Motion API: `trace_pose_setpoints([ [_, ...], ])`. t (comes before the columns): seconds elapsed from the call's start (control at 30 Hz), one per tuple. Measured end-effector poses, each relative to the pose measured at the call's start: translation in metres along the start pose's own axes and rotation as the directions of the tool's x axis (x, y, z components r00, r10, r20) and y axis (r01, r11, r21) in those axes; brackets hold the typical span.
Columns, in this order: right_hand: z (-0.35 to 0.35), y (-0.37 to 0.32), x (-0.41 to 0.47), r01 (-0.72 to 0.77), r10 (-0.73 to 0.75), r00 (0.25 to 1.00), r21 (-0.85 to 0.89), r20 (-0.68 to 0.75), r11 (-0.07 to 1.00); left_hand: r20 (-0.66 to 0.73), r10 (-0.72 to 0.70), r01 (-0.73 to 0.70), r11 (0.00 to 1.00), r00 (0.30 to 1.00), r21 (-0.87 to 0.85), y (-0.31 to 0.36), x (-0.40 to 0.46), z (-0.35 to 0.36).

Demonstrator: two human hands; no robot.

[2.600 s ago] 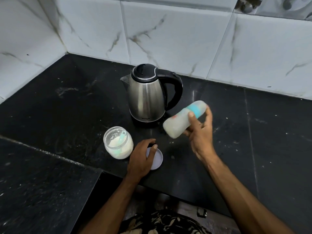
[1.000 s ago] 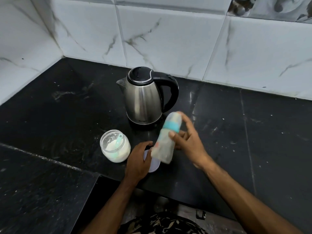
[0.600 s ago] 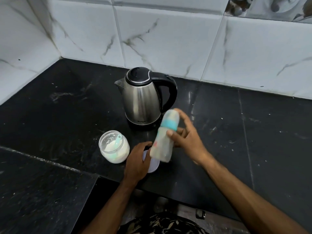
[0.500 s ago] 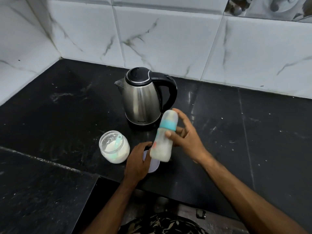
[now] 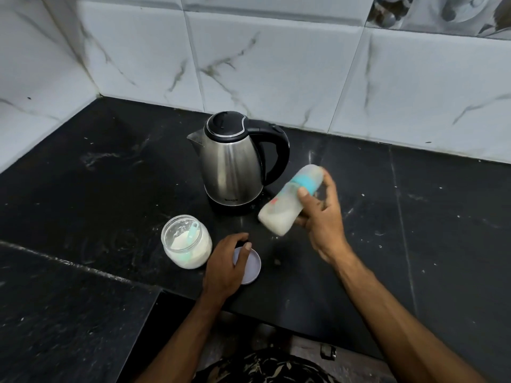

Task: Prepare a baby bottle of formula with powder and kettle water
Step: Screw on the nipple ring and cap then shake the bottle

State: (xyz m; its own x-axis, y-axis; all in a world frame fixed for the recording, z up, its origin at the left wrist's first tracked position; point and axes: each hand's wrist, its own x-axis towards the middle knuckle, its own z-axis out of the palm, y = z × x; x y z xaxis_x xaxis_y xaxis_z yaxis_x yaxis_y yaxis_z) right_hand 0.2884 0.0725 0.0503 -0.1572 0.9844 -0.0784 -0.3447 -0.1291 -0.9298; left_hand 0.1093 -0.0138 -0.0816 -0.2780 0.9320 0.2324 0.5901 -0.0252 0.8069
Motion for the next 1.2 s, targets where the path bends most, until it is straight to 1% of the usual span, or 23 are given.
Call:
trace_pose_setpoints([
  [0.07, -0.001, 0.000, 0.002, 0.018, -0.015, 0.999, 0.079, -0.042, 0.997, 0.009, -0.005, 0.005, 1.000, 1.000, 0.002, 0.001, 0.000, 0.000],
  [0.1, -0.001, 0.002, -0.002, 0.003, -0.003, 1.000, 0.038, 0.001, 0.999, 0.012, -0.006, 0.006, 1.000, 1.000, 0.003, 0.000, 0.000, 0.000],
  [0.13, 0.000, 0.006, -0.009, -0.023, 0.026, 0.996, -0.042, 0.085, 0.999, 0.020, -0.004, 0.004, 1.000, 1.000, -0.002, -0.002, 0.000, -0.001],
  [0.2, 0.000, 0.014, -0.022, -0.047, 0.114, 0.948, -0.225, 0.298, 0.973, 0.039, 0.003, -0.001, 0.999, 0.999, -0.037, -0.004, 0.000, -0.002],
  [0.23, -0.001, 0.016, -0.023, -0.040, 0.137, 0.926, -0.269, 0.352, 0.962, 0.043, 0.008, -0.006, 0.999, 0.999, -0.042, -0.004, 0.000, -0.002],
  [0.27, -0.001, 0.015, -0.021, -0.029, 0.121, 0.931, -0.260, 0.345, 0.965, 0.038, 0.012, -0.010, 0.999, 0.999, -0.036, -0.004, 0.000, -0.002],
  [0.3, 0.000, 0.011, -0.016, -0.020, 0.081, 0.956, -0.212, 0.283, 0.977, 0.027, 0.013, -0.012, 1.000, 1.000, -0.021, -0.003, 0.000, -0.002],
  [0.37, -0.001, 0.001, -0.002, -0.010, 0.014, 0.997, -0.052, 0.075, 0.999, 0.007, 0.004, -0.004, 1.000, 1.000, 0.001, -0.001, 0.000, -0.001],
  [0.4, -0.002, -0.002, 0.004, 0.003, -0.003, 1.000, 0.039, -0.003, 0.999, 0.003, -0.002, 0.002, 1.000, 1.000, 0.002, 0.000, 0.000, 0.000],
  [0.47, -0.003, -0.002, 0.006, -0.001, 0.006, 0.999, 0.119, -0.036, 0.993, 0.008, -0.011, 0.011, 1.000, 1.000, 0.001, 0.001, 0.000, 0.000],
  [0.53, -0.002, 0.005, -0.005, -0.062, 0.061, 0.993, 0.008, 0.104, 0.998, 0.025, -0.010, 0.010, 1.000, 1.000, -0.002, -0.004, 0.001, 0.000],
  [0.6, -0.001, 0.011, -0.018, -0.080, 0.133, 0.943, -0.183, 0.304, 0.980, 0.048, -0.005, 0.005, 1.000, 0.999, -0.011, -0.009, 0.001, 0.000],
  [0.63, -0.001, 0.011, -0.019, -0.064, 0.140, 0.929, -0.224, 0.343, 0.972, 0.049, -0.001, 0.001, 1.000, 0.999, -0.013, -0.009, 0.001, 0.000],
  [0.67, -0.001, 0.009, -0.016, -0.049, 0.114, 0.941, -0.205, 0.317, 0.977, 0.044, 0.001, 0.000, 1.000, 0.999, -0.011, -0.009, 0.001, 0.000],
  [0.77, -0.003, -0.003, 0.002, -0.011, 0.012, 0.999, -0.011, 0.040, 1.000, 0.007, -0.006, 0.006, 1.000, 1.000, 0.007, -0.002, 0.000, 0.001],
  [0.83, -0.004, -0.003, 0.007, 0.006, -0.004, 0.999, 0.076, -0.033, 0.997, -0.001, -0.011, 0.011, 1.000, 1.000, 0.010, 0.000, 0.000, 0.001],
  [0.9, -0.003, 0.003, -0.003, -0.038, 0.038, 0.997, -0.005, 0.065, 0.999, 0.008, -0.005, 0.005, 1.000, 1.000, 0.018, -0.003, 0.001, 0.001],
  [0.97, -0.001, 0.011, -0.018, -0.066, 0.117, 0.956, -0.191, 0.268, 0.979, 0.040, 0.003, -0.003, 1.000, 0.999, 0.013, -0.009, 0.002, 0.002],
  [1.0, -0.001, 0.013, -0.021, -0.058, 0.143, 0.932, -0.252, 0.332, 0.966, 0.049, 0.003, -0.003, 1.000, 0.999, -0.001, -0.010, 0.001, 0.001],
  [1.03, -0.002, 0.013, -0.020, -0.046, 0.135, 0.932, -0.259, 0.337, 0.965, 0.045, 0.004, -0.003, 1.000, 0.999, -0.008, -0.009, 0.001, 0.000],
  [1.07, -0.001, 0.010, -0.015, -0.034, 0.098, 0.954, -0.220, 0.285, 0.975, 0.025, 0.013, -0.013, 1.000, 1.000, -0.002, -0.007, 0.001, 0.000],
  [1.13, -0.002, 0.003, -0.001, -0.014, 0.021, 0.996, -0.076, 0.089, 0.997, -0.008, 0.015, -0.015, 1.000, 1.000, 0.013, -0.002, 0.000, 0.001],
  [1.2, -0.004, 0.000, 0.009, 0.016, -0.013, 0.999, 0.069, -0.037, 0.997, -0.008, 0.005, -0.005, 1.000, 1.000, 0.014, 0.001, 0.000, 0.001],
])
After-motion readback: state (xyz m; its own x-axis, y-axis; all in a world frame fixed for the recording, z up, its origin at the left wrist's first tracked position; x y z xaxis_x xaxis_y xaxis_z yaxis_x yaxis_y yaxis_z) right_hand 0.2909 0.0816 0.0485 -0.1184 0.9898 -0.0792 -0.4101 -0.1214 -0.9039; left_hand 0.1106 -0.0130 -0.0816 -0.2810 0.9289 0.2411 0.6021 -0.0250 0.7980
